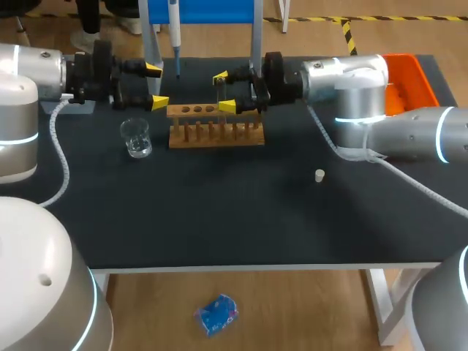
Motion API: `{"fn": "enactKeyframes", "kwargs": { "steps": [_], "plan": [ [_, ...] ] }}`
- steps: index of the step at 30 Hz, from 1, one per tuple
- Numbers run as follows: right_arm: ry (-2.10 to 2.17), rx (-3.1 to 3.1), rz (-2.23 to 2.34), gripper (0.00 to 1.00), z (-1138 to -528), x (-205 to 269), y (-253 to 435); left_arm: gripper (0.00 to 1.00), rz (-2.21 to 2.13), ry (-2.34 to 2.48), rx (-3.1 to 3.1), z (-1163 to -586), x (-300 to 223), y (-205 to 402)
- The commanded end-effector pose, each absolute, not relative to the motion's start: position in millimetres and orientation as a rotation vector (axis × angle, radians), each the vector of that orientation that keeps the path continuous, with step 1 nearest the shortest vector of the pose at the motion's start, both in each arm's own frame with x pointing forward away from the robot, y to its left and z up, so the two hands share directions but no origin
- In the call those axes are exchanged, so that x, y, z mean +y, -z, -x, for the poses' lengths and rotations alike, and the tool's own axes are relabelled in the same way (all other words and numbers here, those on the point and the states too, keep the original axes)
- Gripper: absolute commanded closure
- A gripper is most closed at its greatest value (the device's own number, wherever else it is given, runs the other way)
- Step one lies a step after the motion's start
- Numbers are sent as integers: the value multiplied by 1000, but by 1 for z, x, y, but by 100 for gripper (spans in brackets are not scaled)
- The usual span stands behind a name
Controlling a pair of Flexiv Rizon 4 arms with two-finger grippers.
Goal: Invert the test tube, pick up the pipette, mount the tip to pipette, aspirate from beaker and dispense into the tube, eject the tip, return the pipette, and cap with the stopper.
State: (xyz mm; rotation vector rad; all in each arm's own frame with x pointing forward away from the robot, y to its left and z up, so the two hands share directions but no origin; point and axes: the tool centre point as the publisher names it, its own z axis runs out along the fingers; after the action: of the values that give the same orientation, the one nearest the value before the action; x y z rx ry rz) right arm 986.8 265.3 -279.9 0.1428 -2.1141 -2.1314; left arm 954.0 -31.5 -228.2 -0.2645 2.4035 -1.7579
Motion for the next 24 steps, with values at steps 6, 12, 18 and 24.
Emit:
{"fn": "enactKeyframes", "kwargs": {
  "steps": [6,12,18,24],
  "plan": [
    [2126,-2092,-160,0,-991,272,283,0,265,1756,2403,-953,-31,228],
    [2124,-2099,-144,68,-991,274,284,0,265,1756,2403,-953,-31,228],
    [2115,-2110,-108,86,-991,273,285,0,265,1756,2403,-953,-31,228],
    [2103,-2105,-56,100,-990,271,287,0,265,1756,2403,-953,-31,228]
  ]
}}
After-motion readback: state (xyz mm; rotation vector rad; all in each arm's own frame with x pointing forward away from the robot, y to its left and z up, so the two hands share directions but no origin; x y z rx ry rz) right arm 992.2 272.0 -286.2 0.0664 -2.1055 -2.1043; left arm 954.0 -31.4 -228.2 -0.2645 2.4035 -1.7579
